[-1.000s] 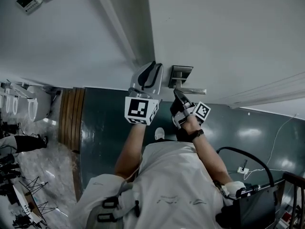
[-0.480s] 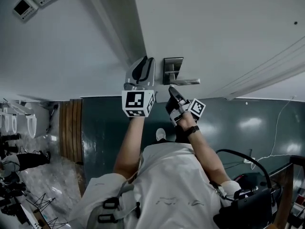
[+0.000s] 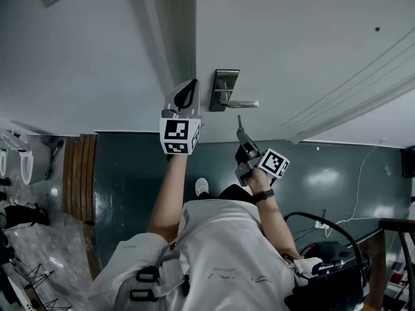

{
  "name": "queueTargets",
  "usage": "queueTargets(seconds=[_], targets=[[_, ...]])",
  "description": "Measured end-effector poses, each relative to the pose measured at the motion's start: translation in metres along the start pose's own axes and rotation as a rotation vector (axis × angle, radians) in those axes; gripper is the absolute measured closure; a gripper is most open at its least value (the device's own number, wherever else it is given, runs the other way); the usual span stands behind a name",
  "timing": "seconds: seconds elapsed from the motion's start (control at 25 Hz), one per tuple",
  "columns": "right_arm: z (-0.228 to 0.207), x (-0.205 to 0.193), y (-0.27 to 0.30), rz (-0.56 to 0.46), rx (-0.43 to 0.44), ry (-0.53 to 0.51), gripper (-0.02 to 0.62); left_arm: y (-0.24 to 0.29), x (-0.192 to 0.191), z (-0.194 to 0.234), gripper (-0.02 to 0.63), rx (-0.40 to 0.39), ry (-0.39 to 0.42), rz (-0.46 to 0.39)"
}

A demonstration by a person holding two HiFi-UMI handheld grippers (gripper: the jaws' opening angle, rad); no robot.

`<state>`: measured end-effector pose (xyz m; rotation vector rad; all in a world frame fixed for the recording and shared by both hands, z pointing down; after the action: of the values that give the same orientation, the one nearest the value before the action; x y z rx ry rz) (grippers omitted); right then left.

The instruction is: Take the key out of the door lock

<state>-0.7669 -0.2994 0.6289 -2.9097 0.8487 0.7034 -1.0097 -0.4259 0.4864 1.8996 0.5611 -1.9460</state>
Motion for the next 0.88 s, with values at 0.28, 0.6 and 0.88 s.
queueTargets(seconds=[0.28,0.6,0.88], targets=[[0.087,0.046,-0.039,-0.058,0.005,-0.606,0.572,-0.054,0.000,-0.066,0.606,0.020,-0.010,0.030],[0.134,0.048,-0.118,-0.114,0.019,-0.950,0.572,-0.120,0.014,-0.170,0.606,0.044,-0.001,0.028],[0.159,0.040,-0.133,-0.104,0.064,-1.038,0.572,-0.140,0.037,-0.195,0.606,0.068,0.080,-0.015]])
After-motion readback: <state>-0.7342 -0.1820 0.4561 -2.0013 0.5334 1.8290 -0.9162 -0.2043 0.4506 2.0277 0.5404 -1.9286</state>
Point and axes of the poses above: the fingertips, and each gripper's own axes: y forward along the fingers, z to its left, x out of its top, the point moved 9 cm from there along -y, backward along the fingers, and after that the axes turned 2 degrees about x, right-handed, at the moved point
